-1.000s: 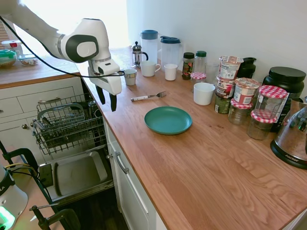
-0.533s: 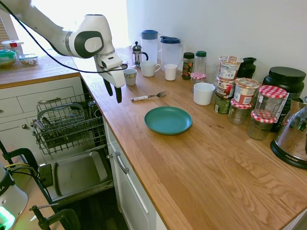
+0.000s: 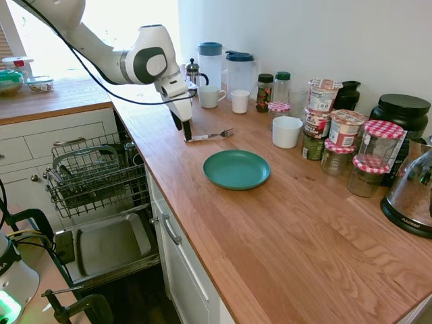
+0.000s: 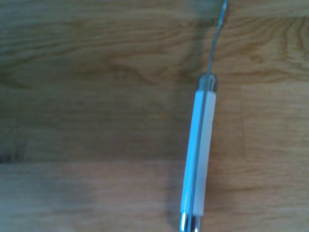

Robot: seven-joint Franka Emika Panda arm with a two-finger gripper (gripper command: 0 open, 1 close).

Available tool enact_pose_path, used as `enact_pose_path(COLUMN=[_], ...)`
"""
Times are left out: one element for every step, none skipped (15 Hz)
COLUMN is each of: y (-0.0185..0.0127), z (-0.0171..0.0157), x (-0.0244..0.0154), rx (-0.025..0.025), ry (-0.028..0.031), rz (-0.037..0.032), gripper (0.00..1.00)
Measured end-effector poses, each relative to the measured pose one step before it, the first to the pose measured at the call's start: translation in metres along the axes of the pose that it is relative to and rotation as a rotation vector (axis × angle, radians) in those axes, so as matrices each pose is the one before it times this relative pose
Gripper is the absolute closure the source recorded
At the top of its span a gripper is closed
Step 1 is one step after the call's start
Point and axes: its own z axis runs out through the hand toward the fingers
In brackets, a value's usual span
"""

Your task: Put the fork in the dishwasher

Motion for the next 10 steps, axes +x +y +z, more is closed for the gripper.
enact_pose_path(y=[-0.00562, -0.00473, -0.00327, -0.00265, -0.00243, -0.00169, -0.00192, -0.00110, -0.00109, -0.00111], z=[0.00465, 0.00475, 0.00418, 0.00400, 0.00333, 0.00266, 0.00113, 0.00069, 0.00052, -0.00009], x=[0.00249, 0.00261, 0.00300, 0.00263, 0.00246, 0.00163, 0.00061, 0.00077, 0.00186, 0.00208], rx=[-0.00031, -0.00158, -0.00228, -0.00305, -0.00192, -0.00180, 0.00230, 0.00638, 0.01505, 0.01741], ry=[-0.00008, 0.00085, 0.00205, 0.00257, 0.00299, 0.00201, 0.00161, 0.00236, 0.00382, 0.00396], rz=[0.01911, 0.01696, 0.01213, 0.00822, 0.00596, 0.00339, 0.00323, 0.00536, 0.00451, 0.00502], gripper=[0.00, 0.00, 0.00, 0.00, 0.00, 0.00, 0.00, 0.00, 0.00, 0.00])
